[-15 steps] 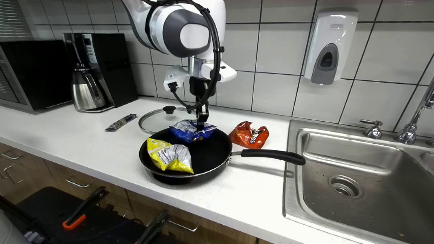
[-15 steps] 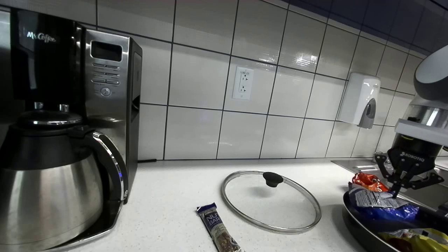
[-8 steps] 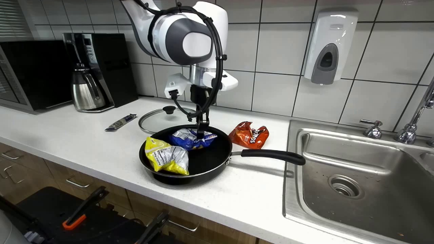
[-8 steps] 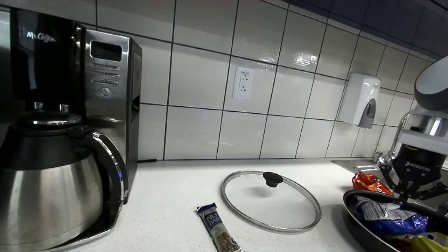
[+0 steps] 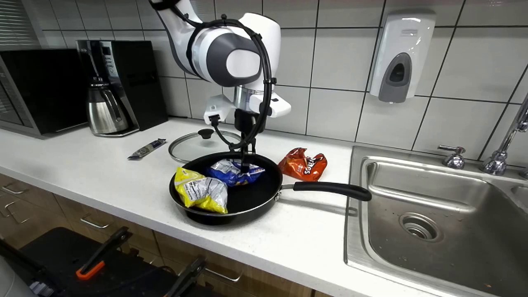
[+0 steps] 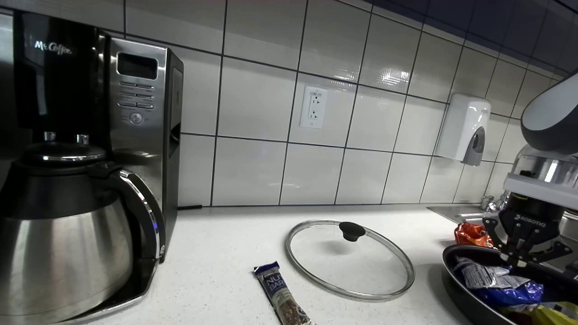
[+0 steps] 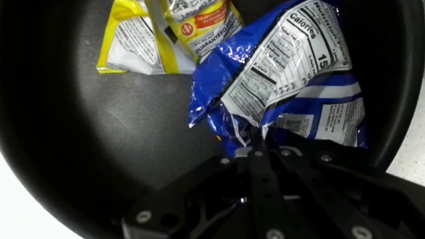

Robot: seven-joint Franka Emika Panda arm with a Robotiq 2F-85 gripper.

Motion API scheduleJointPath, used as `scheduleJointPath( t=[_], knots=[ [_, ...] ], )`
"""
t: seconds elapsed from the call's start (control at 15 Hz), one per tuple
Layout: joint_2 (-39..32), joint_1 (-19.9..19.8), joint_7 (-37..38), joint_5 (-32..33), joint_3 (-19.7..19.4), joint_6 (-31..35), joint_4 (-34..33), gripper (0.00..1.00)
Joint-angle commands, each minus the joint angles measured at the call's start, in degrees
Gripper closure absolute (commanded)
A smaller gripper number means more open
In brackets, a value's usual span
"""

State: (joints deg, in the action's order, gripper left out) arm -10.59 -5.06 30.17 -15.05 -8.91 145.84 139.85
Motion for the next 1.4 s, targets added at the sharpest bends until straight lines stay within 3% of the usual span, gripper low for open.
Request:
scheduleJointPath(
  t=[0.0,0.33,0.4,1.07,1.13,1.33],
  knots=[
    [-1.72,-0.32,-0.9,-2.34,0.64,-0.35,-2.64,1.0],
    [-2.6,-0.09,-1.16,-3.06,0.92,-0.61,-4.22,1.0],
    [-2.45,-0.17,-1.4,-3.48,1.05,-0.94,-4.31,0.79],
    [0.6,-0.25,-1.69,-3.52,1.0,-1.52,-4.14,0.06],
    [0.79,-0.28,-1.46,-3.29,0.82,-1.38,-4.22,0.01],
    [1.16,-0.82,-1.39,-3.41,0.25,-1.07,-4.72,0.0]
  ],
)
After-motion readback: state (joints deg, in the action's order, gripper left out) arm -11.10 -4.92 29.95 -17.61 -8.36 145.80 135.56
